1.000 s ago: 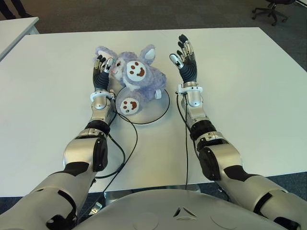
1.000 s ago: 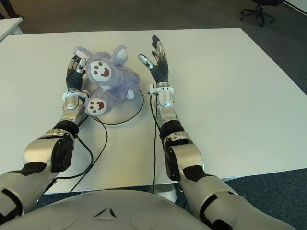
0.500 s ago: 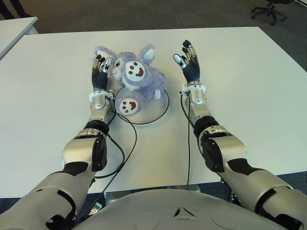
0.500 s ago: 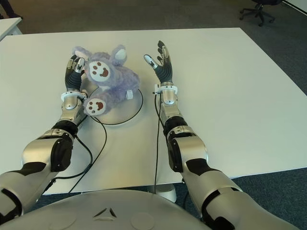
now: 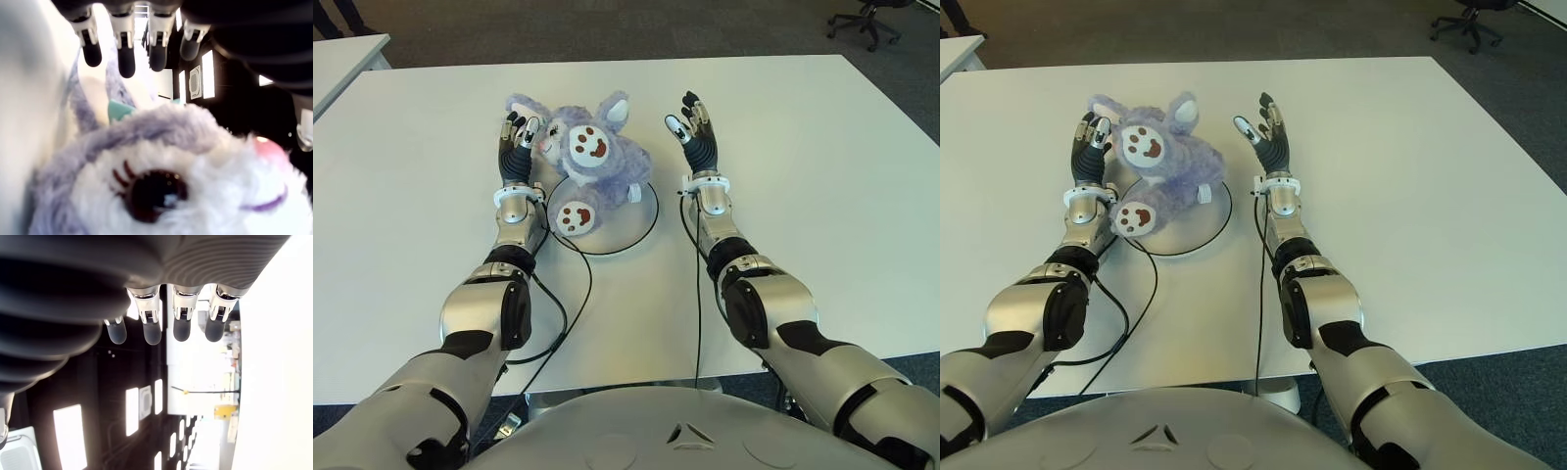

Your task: Put the doll into the plate.

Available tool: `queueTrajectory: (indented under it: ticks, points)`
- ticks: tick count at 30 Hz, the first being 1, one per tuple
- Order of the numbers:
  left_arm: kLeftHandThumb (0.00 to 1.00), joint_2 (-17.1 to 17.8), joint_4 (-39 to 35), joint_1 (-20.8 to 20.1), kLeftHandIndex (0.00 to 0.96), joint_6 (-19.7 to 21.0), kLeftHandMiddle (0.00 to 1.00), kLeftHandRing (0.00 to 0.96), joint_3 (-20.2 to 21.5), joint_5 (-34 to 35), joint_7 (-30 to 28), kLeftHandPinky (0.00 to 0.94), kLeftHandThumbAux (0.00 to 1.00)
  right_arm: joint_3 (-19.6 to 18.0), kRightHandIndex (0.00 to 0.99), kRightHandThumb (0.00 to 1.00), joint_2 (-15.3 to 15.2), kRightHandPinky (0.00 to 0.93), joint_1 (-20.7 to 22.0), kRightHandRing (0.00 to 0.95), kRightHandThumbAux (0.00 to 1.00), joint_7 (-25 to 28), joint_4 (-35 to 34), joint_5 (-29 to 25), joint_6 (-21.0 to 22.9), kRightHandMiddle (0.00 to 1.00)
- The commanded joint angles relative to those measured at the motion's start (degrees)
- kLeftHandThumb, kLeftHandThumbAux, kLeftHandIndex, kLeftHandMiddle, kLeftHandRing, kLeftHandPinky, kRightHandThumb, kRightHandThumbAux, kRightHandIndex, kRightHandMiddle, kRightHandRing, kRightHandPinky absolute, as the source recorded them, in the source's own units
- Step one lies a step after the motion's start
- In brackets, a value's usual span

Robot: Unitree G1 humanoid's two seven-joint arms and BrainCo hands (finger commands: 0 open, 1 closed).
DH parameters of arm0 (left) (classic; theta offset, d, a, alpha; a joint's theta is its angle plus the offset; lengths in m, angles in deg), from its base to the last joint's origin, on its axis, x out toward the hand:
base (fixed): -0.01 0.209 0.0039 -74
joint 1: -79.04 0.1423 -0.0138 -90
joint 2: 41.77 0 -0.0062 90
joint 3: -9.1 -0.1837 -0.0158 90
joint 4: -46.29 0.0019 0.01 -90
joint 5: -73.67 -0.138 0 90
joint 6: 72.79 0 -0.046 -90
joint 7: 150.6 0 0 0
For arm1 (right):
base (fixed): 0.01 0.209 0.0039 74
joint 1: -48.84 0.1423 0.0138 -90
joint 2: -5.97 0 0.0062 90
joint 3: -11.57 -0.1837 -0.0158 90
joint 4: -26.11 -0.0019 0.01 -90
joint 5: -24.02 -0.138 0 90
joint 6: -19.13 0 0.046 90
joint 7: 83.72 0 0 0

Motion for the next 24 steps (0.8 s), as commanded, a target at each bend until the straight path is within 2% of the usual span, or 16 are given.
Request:
queueTrajectory:
  ticks: [1,24]
  points:
    - [0.000,-1.3,4.2,6.3,0.000,2.0,0.119,0.130,0.1,0.0,-0.8,0.113,0.380,-1.1,0.000,0.000,-0.1,0.000,1.5,0.000,0.486,-0.2,2.3,-1.1,2.9,0.000]
    - [0.000,-1.2,4.2,6.1,0.000,1.6,0.118,0.130,0.5,0.4,-1.5,0.139,0.388,-3.5,0.000,0.000,0.0,0.000,1.9,0.000,0.509,1.7,4.1,-2.3,5.5,0.000]
